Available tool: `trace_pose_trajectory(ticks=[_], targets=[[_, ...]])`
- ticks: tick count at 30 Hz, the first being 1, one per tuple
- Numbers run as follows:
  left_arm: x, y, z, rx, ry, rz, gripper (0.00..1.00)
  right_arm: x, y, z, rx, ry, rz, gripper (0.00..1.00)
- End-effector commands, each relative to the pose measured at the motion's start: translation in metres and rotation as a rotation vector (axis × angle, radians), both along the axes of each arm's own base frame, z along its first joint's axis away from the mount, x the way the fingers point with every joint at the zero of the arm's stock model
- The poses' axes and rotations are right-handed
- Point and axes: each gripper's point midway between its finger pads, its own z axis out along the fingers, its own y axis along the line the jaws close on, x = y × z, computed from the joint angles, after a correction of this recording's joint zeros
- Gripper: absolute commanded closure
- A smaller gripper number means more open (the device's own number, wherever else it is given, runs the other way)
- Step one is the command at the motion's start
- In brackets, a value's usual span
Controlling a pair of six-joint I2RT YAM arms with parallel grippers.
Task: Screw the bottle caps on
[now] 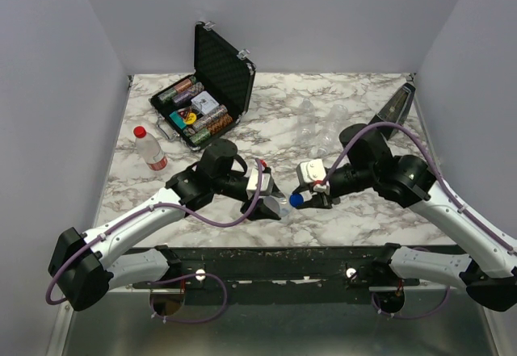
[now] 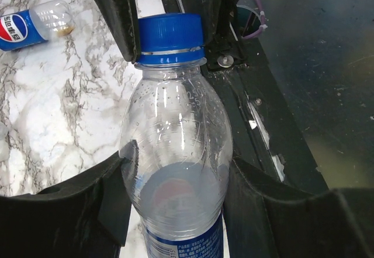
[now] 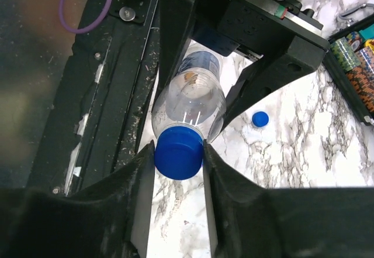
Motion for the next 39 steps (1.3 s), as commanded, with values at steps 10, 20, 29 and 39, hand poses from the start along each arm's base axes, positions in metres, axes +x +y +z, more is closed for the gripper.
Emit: trace_pose_trajectory(ticks=[10, 20, 29, 39], targets=[[0.081, 0.016, 0.013, -0.007, -0.255, 0.466, 1.00, 0.009, 0.020, 0.020, 0.138, 0.283, -0.260, 0.85], [0.122, 0.056, 0.023, 0.020, -0.539, 0.887, 1.00, 0.059, 0.021, 0.012, 0.306, 0.849, -0.952, 0.93], [0.119, 0.067, 0.013, 0.164, -0.774, 1.029, 1.00, 0.063, 0.025, 0.008, 0.323, 0.956, -1.018, 0.93], [0.068, 0.008, -0.010, 0.094, -0.386, 0.505, 1.00, 0.044, -0.008, 0.071, 0.361, 0.365, -0.687, 0.40]])
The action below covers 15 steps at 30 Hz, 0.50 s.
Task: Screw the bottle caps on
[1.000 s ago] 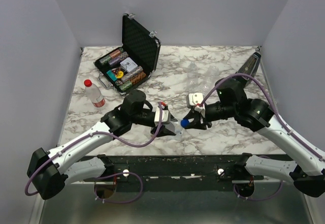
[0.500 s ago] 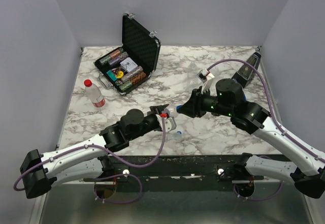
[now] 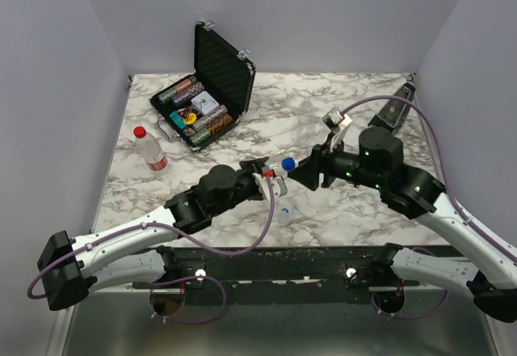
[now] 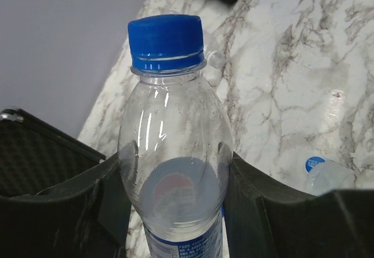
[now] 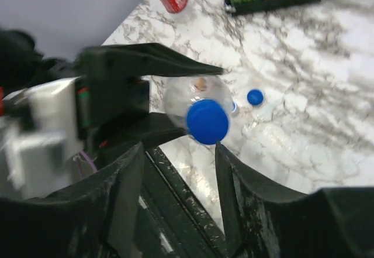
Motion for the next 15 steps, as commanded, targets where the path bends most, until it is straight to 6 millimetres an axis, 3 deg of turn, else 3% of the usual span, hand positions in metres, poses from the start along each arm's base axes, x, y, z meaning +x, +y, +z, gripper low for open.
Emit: trace_pose_trajectory(ticks=[1, 7, 15], targets=[[-0.041, -0.021, -0.024, 0.022, 0.273, -0.321, 1.00, -0.030, -0.018, 0.056, -0.049, -0.390, 0.231, 0.36], [-0.091, -0.031, -0.017, 0.007, 0.488, -0.674, 1.00, -0.050, -0.030, 0.049, -0.216, -0.604, 0.466, 0.28], [-0.108, -0.035, -0.019, 0.009, 0.583, -0.787, 1.00, -0.073, -0.032, 0.020, -0.310, -0.703, 0.743, 0.28]])
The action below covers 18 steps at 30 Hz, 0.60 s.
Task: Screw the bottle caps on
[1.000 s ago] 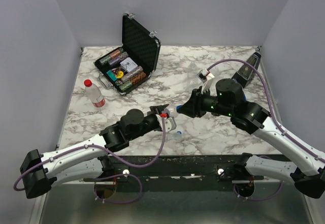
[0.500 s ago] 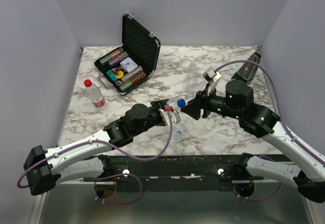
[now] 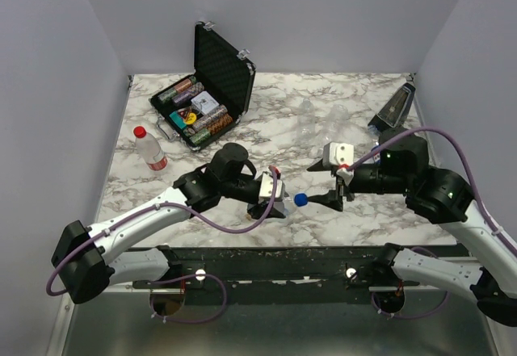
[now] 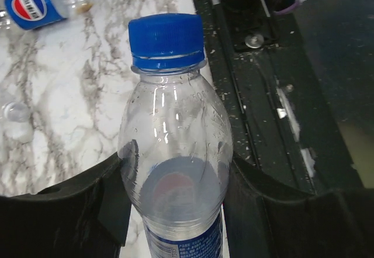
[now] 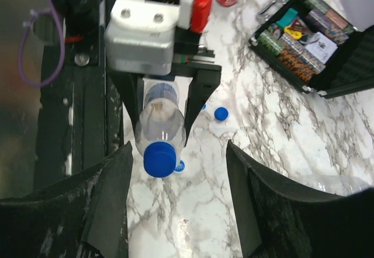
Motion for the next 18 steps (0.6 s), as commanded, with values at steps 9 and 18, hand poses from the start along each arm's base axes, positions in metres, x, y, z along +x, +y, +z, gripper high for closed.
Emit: trace_pose_trajectory(ticks=[9, 18], targets=[[-0.029, -0.002, 0.015, -0.050, 0.117, -0.151, 1.00, -0.030, 0.005, -0.050, -0.186, -0.010, 0.310, 0.39], [-0.028, -0.003, 0.023, -0.093, 0.152, -0.162, 1.00, -0.033, 0.009, -0.064, -0.222, 0.057, 0.340, 0.47]])
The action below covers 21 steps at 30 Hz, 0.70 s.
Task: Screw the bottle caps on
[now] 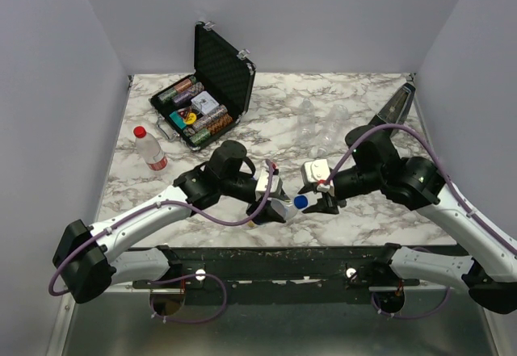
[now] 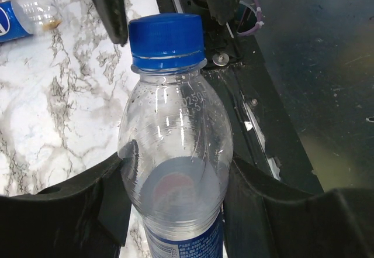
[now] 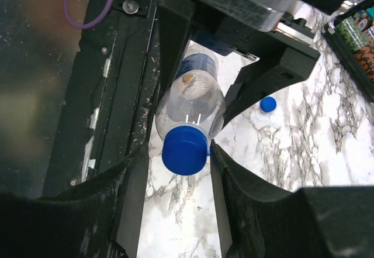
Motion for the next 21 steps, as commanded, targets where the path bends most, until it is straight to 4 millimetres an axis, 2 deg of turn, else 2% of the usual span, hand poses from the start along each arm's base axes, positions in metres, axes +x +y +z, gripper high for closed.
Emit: trace_pose_trajectory(ticks=[1, 9, 13, 15, 18, 21], targets=[[-0.004, -0.004, 0.018, -0.068, 0.012, -0.050, 1.00, -0.013, 0.000, -0.002, -0.007, 0.032, 0.052, 0.47], [-0.005, -0.005, 0.019, -0.077, 0.038, -0.063, 1.00, -0.011, 0.001, -0.008, -0.026, 0.047, 0.037, 0.50], [-0.004, -0.005, 0.021, -0.083, 0.035, -0.059, 1.00, -0.008, 0.002, -0.010, -0.036, 0.065, 0.010, 0.60], [-0.002, -0.006, 0.020, -0.080, 0.026, -0.041, 1.00, -0.008, 0.004, -0.011, -0.037, 0.100, -0.012, 0.70], [0.010, -0.005, 0.021, -0.079, -0.024, 0.030, 1.00, -0.005, 0.008, -0.014, -0.041, 0.147, -0.054, 0.76], [0.042, 0.002, 0.021, -0.074, -0.113, 0.232, 1.00, 0.006, 0.013, -0.017, -0.027, 0.199, -0.164, 0.80]])
